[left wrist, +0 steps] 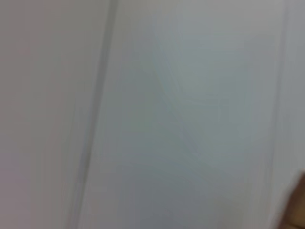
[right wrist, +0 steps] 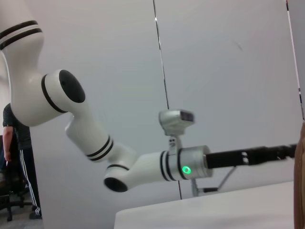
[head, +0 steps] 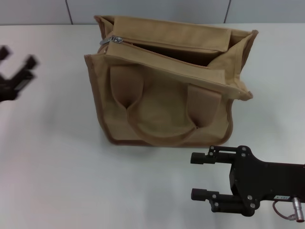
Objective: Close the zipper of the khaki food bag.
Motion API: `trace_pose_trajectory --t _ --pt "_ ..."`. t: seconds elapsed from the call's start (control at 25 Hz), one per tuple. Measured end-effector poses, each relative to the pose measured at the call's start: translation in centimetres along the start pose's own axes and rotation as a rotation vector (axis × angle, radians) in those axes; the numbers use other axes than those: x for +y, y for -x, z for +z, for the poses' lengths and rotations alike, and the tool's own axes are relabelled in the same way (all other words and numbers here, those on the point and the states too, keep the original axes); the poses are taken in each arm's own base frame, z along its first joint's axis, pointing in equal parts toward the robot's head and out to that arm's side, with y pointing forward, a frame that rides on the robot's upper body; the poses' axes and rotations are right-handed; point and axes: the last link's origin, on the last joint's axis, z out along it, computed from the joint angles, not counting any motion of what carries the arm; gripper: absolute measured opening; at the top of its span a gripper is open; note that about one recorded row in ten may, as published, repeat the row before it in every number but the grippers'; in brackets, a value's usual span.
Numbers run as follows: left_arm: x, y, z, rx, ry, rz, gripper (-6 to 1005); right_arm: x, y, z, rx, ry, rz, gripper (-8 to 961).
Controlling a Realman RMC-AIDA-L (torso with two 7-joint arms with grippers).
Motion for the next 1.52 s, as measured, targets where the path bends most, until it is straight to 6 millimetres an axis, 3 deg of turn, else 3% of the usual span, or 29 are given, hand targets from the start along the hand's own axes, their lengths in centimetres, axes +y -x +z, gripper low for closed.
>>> trace_pose_trajectory --t 0.2,0.28,0.6,0.84,1.48,1.52 --pt "2.8 0.4 3.7 -0.114 0.257 0.084 687 0.1 -0.1 0.0 -0.007 -0.007 0.006 631" --pt "3.1 0.2 5.3 -0.123 0.281 0.103 682 0.1 -0.1 -0.1 -0.012 -0.014 0.007 631" --pt "3.6 -0.9 8.0 -0.056 0.268 0.075 661 0.1 0.0 0.0 -0.026 -0.024 0.012 629" --pt "3.3 -1.7 7.5 0.027 0.235 0.034 645 0.1 -0.1 -0.1 -0.031 -0.036 0.015 628" --pt "4.8 -0.3 5.8 0.033 0.259 0.064 603 0.1 -0.2 0.1 -0.051 -0.055 0.0 625" --pt "4.8 -0.3 5.7 0.037 0.262 0.064 562 0.1 -0.2 0.1 -0.051 -0.055 0.0 625"
